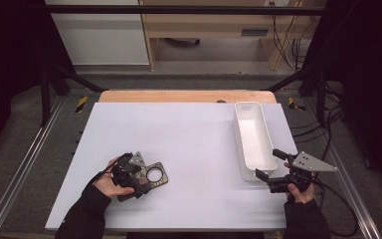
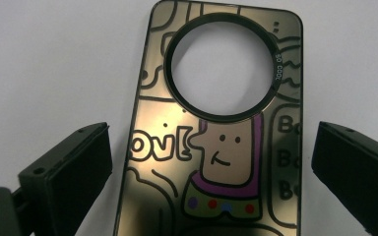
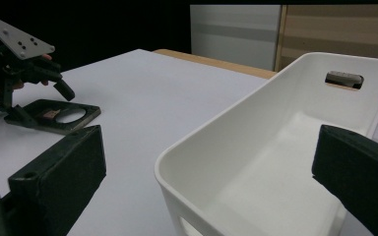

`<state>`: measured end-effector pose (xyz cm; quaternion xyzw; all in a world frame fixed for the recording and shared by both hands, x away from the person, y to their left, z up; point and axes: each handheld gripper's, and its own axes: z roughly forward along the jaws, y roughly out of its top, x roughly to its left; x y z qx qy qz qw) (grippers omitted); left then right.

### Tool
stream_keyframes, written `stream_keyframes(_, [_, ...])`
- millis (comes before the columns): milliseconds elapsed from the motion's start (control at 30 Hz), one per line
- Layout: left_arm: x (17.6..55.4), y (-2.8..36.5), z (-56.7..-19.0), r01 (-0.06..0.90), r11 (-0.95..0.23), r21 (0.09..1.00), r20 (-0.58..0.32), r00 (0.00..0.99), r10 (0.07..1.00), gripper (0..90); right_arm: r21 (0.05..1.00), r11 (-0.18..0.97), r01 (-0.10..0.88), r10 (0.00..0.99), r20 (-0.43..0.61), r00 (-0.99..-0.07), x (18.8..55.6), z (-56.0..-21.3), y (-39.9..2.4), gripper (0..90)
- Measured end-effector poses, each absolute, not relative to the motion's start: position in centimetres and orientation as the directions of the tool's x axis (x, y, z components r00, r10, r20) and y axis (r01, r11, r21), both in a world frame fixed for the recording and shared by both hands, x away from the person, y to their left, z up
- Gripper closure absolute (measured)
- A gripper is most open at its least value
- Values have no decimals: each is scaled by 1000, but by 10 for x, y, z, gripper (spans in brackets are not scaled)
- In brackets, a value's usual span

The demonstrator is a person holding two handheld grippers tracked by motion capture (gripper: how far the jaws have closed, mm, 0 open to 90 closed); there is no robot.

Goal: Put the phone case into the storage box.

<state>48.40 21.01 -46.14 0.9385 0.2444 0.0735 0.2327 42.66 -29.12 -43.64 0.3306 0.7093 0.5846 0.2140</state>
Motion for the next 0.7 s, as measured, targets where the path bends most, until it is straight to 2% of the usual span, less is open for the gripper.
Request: stream_keyframes(700, [487, 211, -466, 426, -782, 455, 12, 875, 483, 87, 971, 100, 218, 718, 82, -692, 427, -436, -291, 3])
